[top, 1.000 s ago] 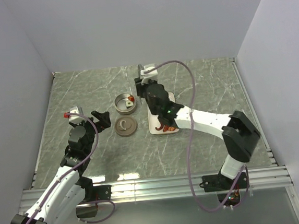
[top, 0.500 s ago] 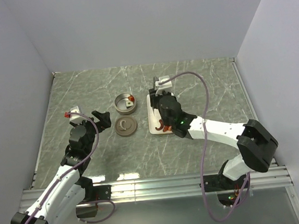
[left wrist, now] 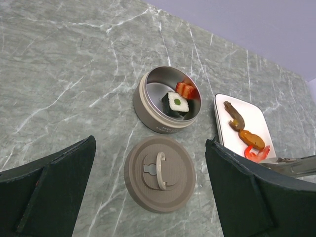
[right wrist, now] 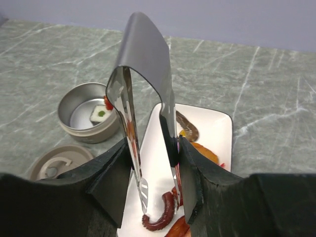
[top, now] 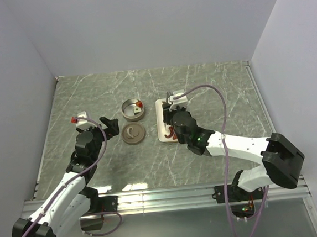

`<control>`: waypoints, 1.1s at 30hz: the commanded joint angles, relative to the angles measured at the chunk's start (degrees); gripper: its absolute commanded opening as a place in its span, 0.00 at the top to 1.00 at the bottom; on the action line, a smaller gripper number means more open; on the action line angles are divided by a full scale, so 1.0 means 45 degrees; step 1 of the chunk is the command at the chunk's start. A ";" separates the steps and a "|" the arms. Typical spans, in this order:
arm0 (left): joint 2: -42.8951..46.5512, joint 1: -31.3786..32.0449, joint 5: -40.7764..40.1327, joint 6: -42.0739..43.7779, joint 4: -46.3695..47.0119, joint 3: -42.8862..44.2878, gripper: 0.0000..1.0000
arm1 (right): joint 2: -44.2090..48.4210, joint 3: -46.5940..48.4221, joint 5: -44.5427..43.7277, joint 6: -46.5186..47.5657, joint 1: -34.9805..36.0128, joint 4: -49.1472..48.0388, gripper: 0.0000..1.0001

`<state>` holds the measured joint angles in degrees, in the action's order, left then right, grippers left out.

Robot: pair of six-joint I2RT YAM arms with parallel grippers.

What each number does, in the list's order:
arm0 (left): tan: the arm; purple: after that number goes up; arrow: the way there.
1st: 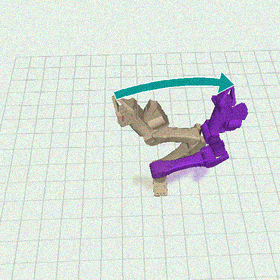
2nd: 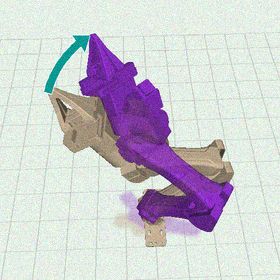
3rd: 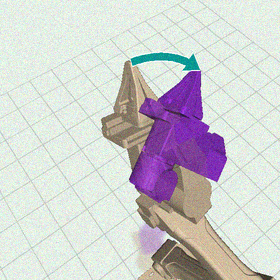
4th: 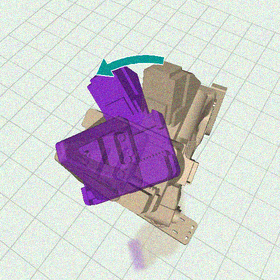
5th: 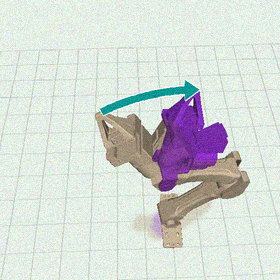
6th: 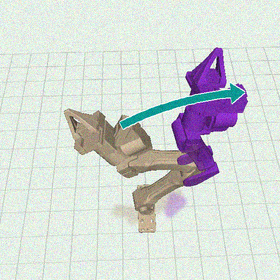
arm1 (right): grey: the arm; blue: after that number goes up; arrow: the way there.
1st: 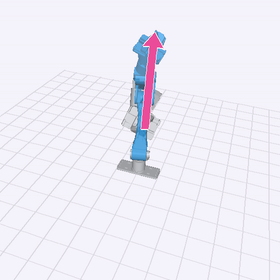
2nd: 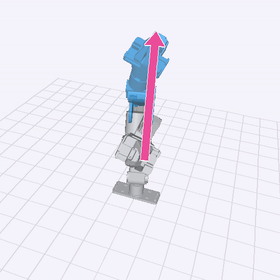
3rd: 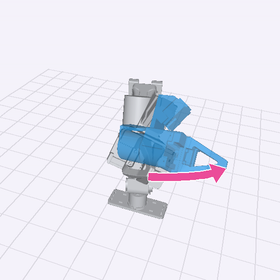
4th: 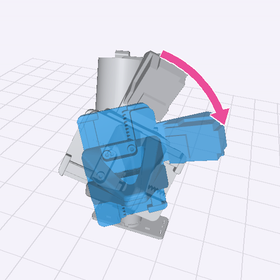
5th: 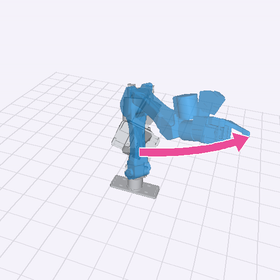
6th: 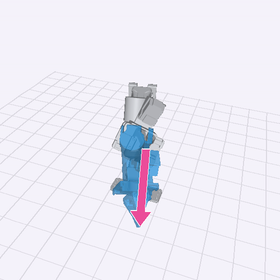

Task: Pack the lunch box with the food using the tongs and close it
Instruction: Pick up the food using the clamp

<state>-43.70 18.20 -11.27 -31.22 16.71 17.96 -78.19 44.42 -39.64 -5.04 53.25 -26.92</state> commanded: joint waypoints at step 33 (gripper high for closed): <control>-0.0874 -0.0040 0.0414 0.0141 0.1189 0.0404 0.01 | -0.0963 0.0343 -0.2091 -0.0326 0.0451 0.0376 0.53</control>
<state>-48.07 18.20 -10.28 -30.89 19.68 18.00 -82.81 45.34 -47.24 -6.31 55.16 -27.14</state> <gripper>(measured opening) 0.994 0.471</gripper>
